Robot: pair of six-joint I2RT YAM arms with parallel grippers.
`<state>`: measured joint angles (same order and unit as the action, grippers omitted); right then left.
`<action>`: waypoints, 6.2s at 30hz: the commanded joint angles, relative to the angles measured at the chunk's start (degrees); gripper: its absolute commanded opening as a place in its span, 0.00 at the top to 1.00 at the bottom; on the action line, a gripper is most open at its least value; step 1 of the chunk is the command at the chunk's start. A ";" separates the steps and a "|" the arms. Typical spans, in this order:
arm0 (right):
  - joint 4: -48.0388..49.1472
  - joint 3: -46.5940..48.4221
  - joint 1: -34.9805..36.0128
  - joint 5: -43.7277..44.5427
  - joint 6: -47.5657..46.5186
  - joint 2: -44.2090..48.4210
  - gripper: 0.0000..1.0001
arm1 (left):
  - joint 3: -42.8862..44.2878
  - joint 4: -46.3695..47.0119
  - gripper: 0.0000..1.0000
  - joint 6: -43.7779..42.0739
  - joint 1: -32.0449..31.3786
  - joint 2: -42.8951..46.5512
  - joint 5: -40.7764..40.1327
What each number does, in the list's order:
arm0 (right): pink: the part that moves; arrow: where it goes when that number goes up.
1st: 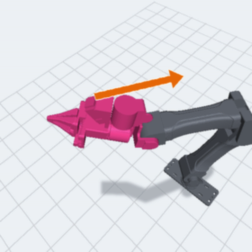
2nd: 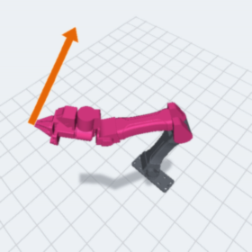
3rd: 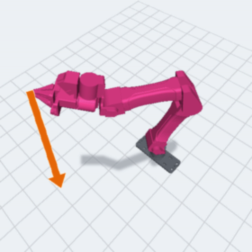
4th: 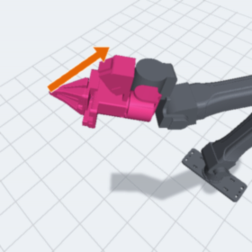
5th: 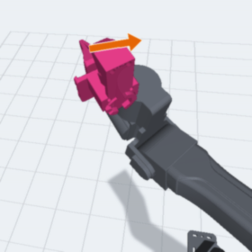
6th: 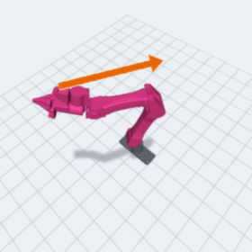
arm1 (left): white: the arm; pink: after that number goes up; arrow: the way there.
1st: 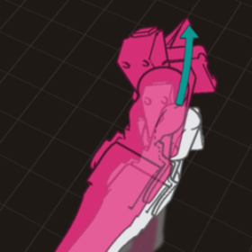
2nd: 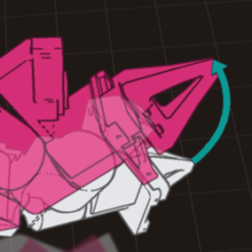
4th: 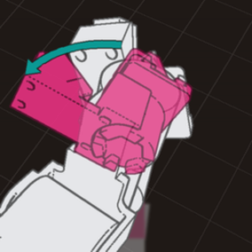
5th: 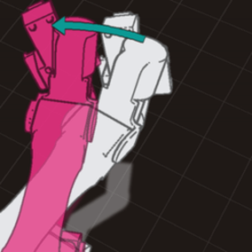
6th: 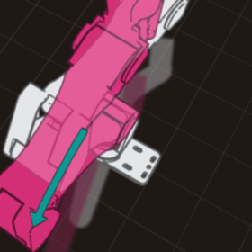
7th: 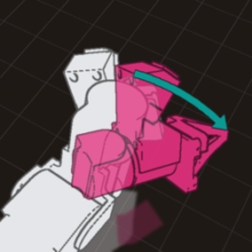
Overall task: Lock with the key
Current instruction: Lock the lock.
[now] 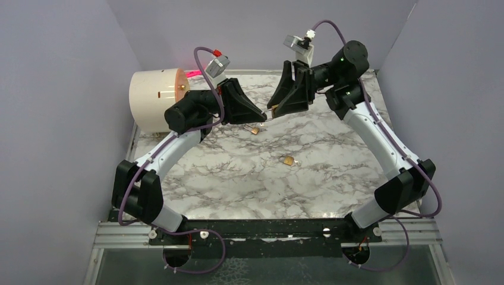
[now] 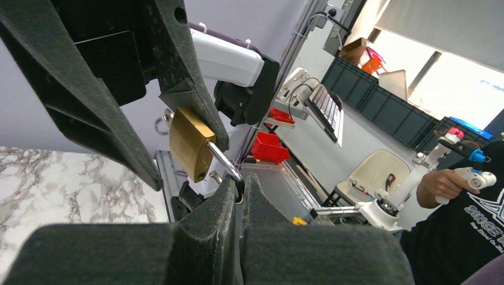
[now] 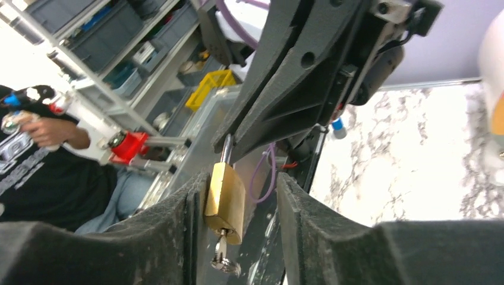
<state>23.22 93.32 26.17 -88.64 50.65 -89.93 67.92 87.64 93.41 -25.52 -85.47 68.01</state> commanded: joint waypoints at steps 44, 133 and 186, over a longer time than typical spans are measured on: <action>-15.66 -5.17 -1.74 17.28 -17.69 11.82 0.83 | 0.28 15.07 1.00 -1.56 5.11 0.23 -4.21; -31.80 -1.19 -6.14 30.13 -28.06 16.38 0.33 | 1.90 15.03 1.00 -2.18 5.37 -6.07 -6.32; -11.28 -19.37 -0.11 28.01 -20.13 17.10 0.52 | -10.32 0.71 1.00 -10.09 8.19 2.85 -6.75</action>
<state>10.68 71.68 25.19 -59.70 31.18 -72.27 56.84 86.89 84.33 -17.63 -82.94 62.57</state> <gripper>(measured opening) 0.509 0.014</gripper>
